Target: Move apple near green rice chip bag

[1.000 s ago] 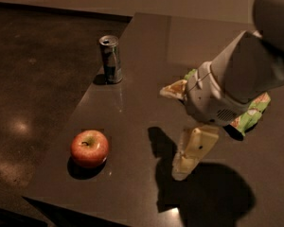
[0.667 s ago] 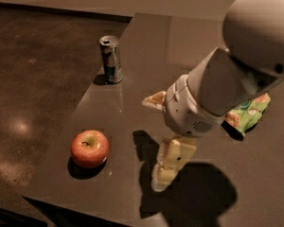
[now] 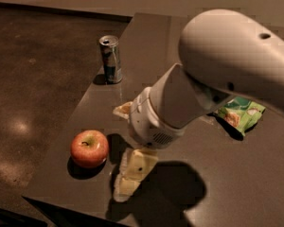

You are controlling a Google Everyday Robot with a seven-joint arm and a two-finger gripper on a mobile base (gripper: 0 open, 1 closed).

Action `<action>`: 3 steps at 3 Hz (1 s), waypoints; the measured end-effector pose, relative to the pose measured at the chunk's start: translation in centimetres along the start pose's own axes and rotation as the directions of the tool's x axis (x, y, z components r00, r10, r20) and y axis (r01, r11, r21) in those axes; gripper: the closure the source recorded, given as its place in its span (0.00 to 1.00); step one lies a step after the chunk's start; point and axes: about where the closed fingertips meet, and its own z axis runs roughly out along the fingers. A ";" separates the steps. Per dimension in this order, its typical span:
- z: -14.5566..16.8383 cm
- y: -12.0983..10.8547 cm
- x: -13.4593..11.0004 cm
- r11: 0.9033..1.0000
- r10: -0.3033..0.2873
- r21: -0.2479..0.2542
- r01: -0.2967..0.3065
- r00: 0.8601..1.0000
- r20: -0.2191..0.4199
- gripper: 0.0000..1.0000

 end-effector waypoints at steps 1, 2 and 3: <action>1.6 -0.5 -2.2 1.000 -0.003 0.014 0.002 0.999 0.041 0.00; 3.1 -0.8 -3.8 1.000 -0.010 0.025 0.008 0.997 0.080 0.00; 4.0 -1.0 -4.7 0.999 -0.016 0.032 0.013 0.995 0.103 0.00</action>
Offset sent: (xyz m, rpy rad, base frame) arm 0.0104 0.0752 -0.0074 0.1389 -0.0243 -0.0063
